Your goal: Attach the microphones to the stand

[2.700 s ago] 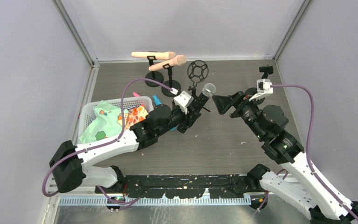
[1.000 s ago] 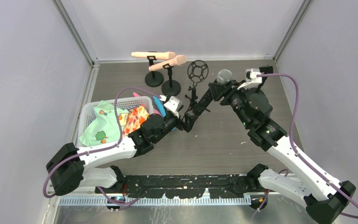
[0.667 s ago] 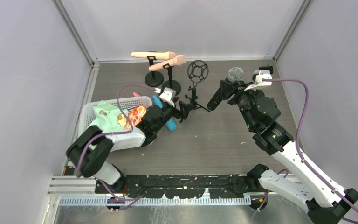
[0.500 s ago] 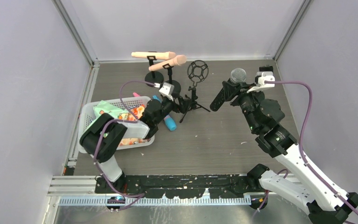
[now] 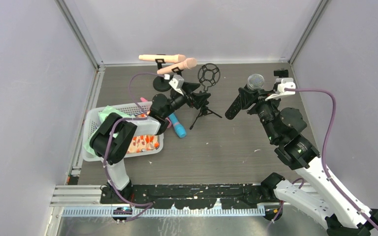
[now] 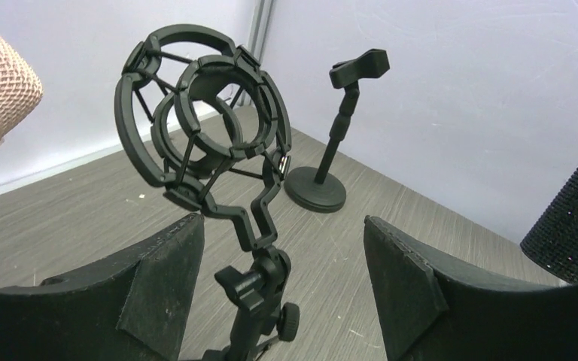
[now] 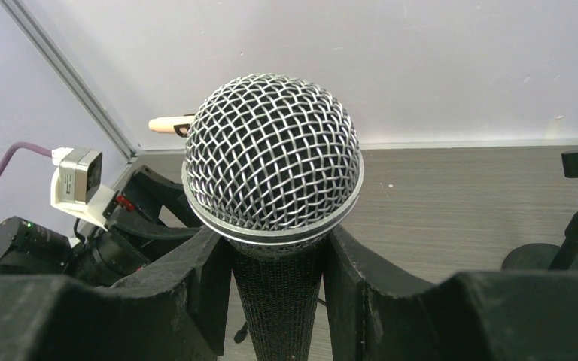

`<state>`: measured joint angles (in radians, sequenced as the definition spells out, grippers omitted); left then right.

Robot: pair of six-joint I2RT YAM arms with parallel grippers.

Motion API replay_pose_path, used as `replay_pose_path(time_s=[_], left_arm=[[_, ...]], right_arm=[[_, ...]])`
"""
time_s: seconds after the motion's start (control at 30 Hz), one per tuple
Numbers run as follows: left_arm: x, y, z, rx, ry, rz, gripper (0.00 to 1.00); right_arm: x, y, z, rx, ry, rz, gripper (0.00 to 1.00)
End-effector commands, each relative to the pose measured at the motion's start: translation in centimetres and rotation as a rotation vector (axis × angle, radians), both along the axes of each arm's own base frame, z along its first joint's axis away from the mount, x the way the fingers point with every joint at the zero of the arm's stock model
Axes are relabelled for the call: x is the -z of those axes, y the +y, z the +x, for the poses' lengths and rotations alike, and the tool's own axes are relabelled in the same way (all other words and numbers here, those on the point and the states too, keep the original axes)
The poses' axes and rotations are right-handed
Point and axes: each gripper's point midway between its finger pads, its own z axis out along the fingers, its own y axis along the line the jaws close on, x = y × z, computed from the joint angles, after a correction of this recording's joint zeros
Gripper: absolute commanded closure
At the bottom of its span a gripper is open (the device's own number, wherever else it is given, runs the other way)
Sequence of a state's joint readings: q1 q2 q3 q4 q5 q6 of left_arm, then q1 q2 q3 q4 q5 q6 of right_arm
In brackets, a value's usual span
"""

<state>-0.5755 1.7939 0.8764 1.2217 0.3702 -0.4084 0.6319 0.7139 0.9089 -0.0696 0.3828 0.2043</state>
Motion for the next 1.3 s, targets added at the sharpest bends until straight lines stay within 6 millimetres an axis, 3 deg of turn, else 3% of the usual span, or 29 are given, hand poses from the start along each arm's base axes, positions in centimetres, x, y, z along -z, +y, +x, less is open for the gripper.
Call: replay_pose_path(time_s=[0.0,0.37,0.73,0.87,1.0,1.27], left_arm=[[-1.5,-0.6,0.8,0.015,-0.048,-0.005,0.21],[0.8,0.1,3.1,-0.060,0.024,0.023,0.23],[0.2,-1.3,3.7,0.030,0.029,0.005,0.35],[0.4,-1.3,3.5,0.050,0.045,0.000,0.48],[0.7,-1.5,3.0,0.073,0.073,-0.005,0.73],[1.6,-1.2,2.4,0.078,0.138,-0.048,0.99]], right_arm=[[-3.8,-0.4,-0.7,-0.005,-0.083,0.061,0.99],[-5.1,-0.1,-0.5,-0.012,-0.100,0.063,0.99],[-6.0,1.0,0.3,-0.036,-0.122,0.073,0.99],[-6.1,1.3,0.4,-0.044,-0.122,0.075,0.99],[-6.2,1.5,0.7,-0.044,-0.131,0.073,0.99],[-7.8,3.2,2.2,-0.067,-0.328,-0.016,0.99]])
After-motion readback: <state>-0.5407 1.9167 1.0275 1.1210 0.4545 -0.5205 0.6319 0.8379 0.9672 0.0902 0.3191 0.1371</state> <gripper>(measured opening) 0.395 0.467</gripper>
